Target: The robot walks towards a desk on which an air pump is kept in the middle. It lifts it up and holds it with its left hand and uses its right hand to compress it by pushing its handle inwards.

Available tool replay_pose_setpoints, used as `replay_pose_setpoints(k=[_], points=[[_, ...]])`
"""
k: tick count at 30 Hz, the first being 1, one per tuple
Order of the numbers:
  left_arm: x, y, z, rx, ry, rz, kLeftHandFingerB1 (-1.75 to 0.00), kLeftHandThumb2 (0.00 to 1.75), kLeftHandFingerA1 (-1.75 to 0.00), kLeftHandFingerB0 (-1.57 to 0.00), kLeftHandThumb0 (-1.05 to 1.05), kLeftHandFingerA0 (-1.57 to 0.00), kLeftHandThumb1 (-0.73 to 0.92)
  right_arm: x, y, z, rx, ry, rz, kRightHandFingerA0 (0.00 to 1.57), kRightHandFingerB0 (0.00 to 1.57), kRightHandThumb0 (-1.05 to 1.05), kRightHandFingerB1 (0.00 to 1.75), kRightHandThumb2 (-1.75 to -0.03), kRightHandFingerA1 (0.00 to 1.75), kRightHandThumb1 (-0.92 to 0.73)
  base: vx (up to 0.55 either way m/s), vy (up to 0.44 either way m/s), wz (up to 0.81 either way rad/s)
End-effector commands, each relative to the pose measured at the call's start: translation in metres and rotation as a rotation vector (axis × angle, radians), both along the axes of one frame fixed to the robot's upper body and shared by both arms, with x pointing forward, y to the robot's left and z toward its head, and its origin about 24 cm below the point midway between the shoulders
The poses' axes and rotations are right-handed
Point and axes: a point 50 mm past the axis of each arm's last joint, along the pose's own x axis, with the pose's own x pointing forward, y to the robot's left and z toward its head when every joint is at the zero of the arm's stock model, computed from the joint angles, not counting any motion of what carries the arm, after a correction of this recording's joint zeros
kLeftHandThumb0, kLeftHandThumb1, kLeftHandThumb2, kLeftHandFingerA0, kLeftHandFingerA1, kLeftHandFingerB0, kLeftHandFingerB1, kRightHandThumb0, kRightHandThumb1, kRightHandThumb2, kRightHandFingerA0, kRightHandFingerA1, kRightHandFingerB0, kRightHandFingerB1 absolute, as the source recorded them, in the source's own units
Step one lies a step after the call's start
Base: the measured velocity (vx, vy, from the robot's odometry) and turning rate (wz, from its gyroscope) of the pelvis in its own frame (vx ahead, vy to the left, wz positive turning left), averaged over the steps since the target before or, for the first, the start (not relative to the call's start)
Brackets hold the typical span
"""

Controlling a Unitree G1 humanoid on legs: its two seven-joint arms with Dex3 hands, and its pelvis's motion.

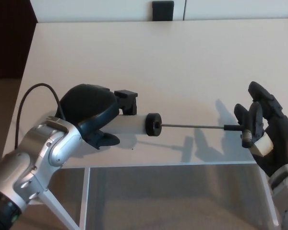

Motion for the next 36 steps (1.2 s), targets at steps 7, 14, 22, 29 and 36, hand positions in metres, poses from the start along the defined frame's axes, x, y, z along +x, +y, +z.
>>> replay_pose_setpoints(k=[7,14,22,29,36], points=[[-0.003,0.003,-0.004,0.042,-0.007,-0.010,-1.35,0.52,-1.72,-0.57,-0.13,-0.71,0.72,-0.004,0.000,0.011,0.042,-0.043,0.006,0.00,0.08,-0.76,0.24,-1.12,0.27,-0.76,0.00,0.000,0.00],[-0.005,-0.002,-0.005,0.043,-0.016,-0.035,-1.18,0.53,-1.71,-0.56,-0.11,-0.69,0.70,-0.005,0.007,0.007,0.032,-0.015,0.016,0.00,0.07,-0.79,0.23,-1.11,0.29,-0.78,0.00,0.000,0.00],[-0.004,-0.027,0.010,-0.020,-0.043,-0.072,-0.71,0.66,-1.53,-0.79,-0.27,-0.92,0.58,-0.002,0.018,0.009,-0.035,-0.020,0.027,0.00,0.13,-0.79,0.27,-1.09,0.32,-0.78,0.00,0.000,0.00],[0.000,-0.057,0.034,-0.055,-0.075,-0.073,-0.44,0.62,-1.46,-0.65,-0.18,-0.81,0.76,0.003,0.029,0.012,-0.087,-0.041,0.003,0.06,0.09,-0.74,0.22,-0.75,0.26,-0.88,0.00,0.000,0.00],[-0.006,-0.092,0.053,-0.097,-0.123,-0.143,-0.51,0.62,-1.57,-0.84,-0.26,-0.80,0.67,0.005,0.034,0.019,0.060,-0.064,-0.004,0.03,0.07,-0.70,0.23,-0.75,0.20,-0.92,0.00,0.000,0.00]])
